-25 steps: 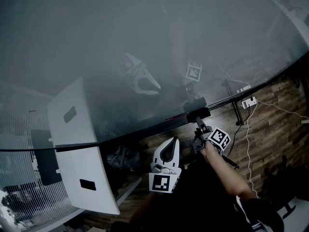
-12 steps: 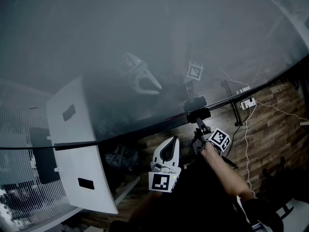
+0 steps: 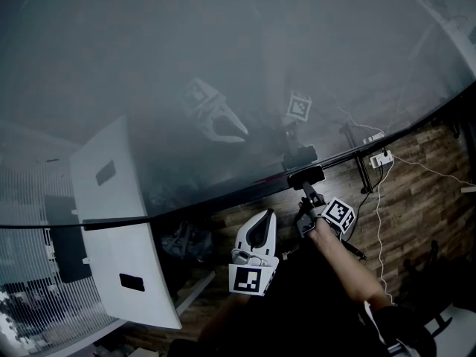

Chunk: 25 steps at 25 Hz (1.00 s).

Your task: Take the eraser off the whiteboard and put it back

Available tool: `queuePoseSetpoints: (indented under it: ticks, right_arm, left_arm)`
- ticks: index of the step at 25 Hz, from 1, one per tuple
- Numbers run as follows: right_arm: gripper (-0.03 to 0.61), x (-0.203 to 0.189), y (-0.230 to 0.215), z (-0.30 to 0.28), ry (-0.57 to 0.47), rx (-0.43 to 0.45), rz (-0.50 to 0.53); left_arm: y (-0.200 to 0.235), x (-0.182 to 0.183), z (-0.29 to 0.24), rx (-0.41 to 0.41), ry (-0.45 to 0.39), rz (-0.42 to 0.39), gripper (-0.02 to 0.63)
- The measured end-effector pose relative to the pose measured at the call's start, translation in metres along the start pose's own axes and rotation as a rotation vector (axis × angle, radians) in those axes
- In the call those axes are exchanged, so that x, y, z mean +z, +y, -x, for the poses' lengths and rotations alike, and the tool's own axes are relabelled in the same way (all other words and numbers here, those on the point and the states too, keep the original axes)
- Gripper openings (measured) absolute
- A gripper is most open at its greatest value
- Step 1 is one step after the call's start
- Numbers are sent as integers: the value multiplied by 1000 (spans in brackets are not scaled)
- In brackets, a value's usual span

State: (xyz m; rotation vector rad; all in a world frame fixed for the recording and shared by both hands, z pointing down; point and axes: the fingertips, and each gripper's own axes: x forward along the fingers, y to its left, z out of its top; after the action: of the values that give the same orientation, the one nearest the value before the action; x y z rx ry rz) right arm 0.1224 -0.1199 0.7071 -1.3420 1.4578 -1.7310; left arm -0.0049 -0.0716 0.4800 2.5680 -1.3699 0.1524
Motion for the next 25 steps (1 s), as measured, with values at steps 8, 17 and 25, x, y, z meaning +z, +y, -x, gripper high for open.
queuePoseSetpoints:
  ticks: [8,17,25]
  right_arm:
    - [149,-1,5,0,6,3,10]
    - [147,0,3,8,-3,9,30]
    - [147,-7,9,25,-25,25,78]
  left_arm:
    - [3,4,0,0,-6,10,2]
    - [2,2,8,4,-35,14,2]
    - [0,2,28,-8,-74,16,2]
